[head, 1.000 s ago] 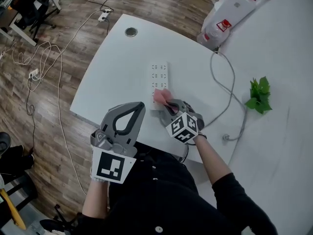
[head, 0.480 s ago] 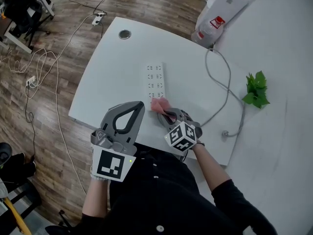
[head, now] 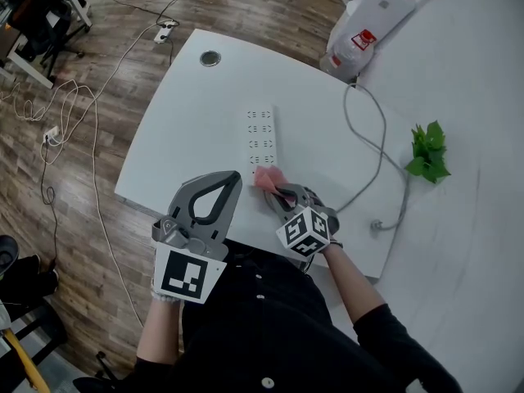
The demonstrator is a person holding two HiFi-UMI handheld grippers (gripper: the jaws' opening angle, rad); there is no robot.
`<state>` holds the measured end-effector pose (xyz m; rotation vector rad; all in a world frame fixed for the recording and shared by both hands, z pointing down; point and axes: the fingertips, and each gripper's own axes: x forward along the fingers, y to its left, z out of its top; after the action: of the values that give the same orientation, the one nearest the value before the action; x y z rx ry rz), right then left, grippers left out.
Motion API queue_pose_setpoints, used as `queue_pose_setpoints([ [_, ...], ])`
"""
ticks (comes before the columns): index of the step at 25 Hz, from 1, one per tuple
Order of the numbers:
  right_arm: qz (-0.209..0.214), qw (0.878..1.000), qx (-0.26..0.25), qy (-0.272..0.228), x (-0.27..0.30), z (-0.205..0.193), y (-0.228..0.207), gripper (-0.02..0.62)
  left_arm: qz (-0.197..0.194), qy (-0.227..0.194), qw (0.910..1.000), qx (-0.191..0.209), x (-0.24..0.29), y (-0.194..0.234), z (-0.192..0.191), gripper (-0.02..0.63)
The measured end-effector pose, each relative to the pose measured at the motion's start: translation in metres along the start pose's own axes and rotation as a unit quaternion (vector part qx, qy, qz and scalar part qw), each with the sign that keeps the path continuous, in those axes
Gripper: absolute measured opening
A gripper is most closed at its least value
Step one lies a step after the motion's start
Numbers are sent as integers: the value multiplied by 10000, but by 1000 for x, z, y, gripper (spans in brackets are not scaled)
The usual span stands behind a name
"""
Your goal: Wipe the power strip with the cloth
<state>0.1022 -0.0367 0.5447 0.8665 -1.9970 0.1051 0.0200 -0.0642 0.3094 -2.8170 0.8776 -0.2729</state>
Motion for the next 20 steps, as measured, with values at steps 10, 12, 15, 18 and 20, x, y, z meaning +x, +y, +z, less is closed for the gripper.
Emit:
queue_pose_setpoints([
  [10, -382, 9990, -144, -167, -19, 13, -31, 52, 66, 49, 10000, -13, -5, 4, -6, 14],
  [12, -521, 9983, -158, -221, -24, 18, -42, 52, 77, 60, 10000, -6, -7, 4, -6, 14],
  [15, -731, 9966, -218, -297, -32, 29, -61, 52, 111, 87, 9999, -32, -9, 4, -7, 14],
  [18, -903, 9947, -311, -374, -34, 41, -81, 52, 162, 92, 9998, -18, -11, 6, -8, 14],
  [20, -973, 9935, -384, -444, -33, 50, -94, 52, 235, 97, 9997, -23, -13, 9, -9, 14],
])
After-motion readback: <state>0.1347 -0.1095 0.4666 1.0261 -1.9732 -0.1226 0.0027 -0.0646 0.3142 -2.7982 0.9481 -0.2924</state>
